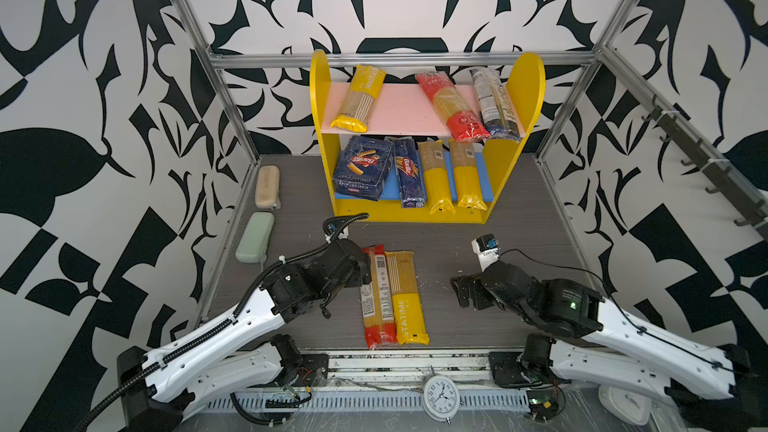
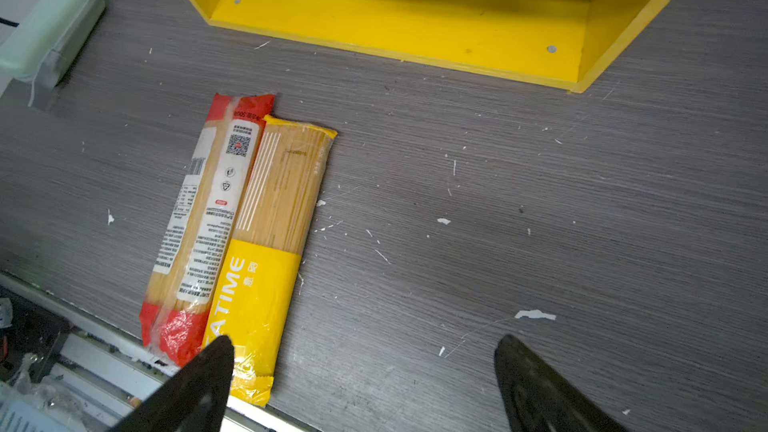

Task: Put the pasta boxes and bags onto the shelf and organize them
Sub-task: 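Draw the left gripper back and lower it toward the red-and-white bag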

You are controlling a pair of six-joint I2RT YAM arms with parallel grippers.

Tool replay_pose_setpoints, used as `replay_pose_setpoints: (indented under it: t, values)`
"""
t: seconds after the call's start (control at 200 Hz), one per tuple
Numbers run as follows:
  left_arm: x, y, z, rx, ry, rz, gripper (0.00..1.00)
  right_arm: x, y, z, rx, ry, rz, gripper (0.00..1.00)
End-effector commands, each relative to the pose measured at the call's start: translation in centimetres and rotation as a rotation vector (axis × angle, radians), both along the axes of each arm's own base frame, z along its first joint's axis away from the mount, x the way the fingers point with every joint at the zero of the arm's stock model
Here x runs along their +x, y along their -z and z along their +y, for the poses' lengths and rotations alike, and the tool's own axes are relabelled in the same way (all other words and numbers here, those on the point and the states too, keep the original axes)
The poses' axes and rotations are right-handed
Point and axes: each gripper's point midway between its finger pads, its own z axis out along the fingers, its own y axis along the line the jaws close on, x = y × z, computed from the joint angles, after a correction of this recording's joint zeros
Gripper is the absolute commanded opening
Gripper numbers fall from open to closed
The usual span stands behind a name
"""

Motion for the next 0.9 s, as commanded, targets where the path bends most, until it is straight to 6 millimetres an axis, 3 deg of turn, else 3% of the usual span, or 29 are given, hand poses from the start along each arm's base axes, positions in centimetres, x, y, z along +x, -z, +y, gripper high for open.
replay_pose_setpoints:
  t: [0.0,0.08,0.215,0.35,0.605,0.895]
  values:
    - [-1.2,1.3,0.5,-0.001,-0.048,0.016,0.84,0.5,-0.5,1.3,0.018,0.040,-0.039,1.00]
    - [-2.3,2.5,0.0,0.005,-0.028,0.036,1.00,0.1,0.3,2.8,-0.001,0.007,-0.025,1.00]
    - [-3.5,4.0,-0.3,0.033,-0.001,0.051,0.99,-0.7,1.3,5.4,0.010,-0.051,-0.013,1.00]
    - [-4.6,5.0,-0.3,0.033,0.006,0.051,0.99,-1.2,1.8,6.7,0.041,-0.071,-0.017,1.00]
    - [-6.2,7.2,0.5,0.025,-0.033,0.074,0.99,-0.6,1.7,5.1,0.022,-0.016,-0.059,1.00]
    - [-7.1,8.5,-0.9,0.098,-0.025,0.082,0.99,-0.6,0.4,2.4,-0.021,0.041,-0.067,1.00]
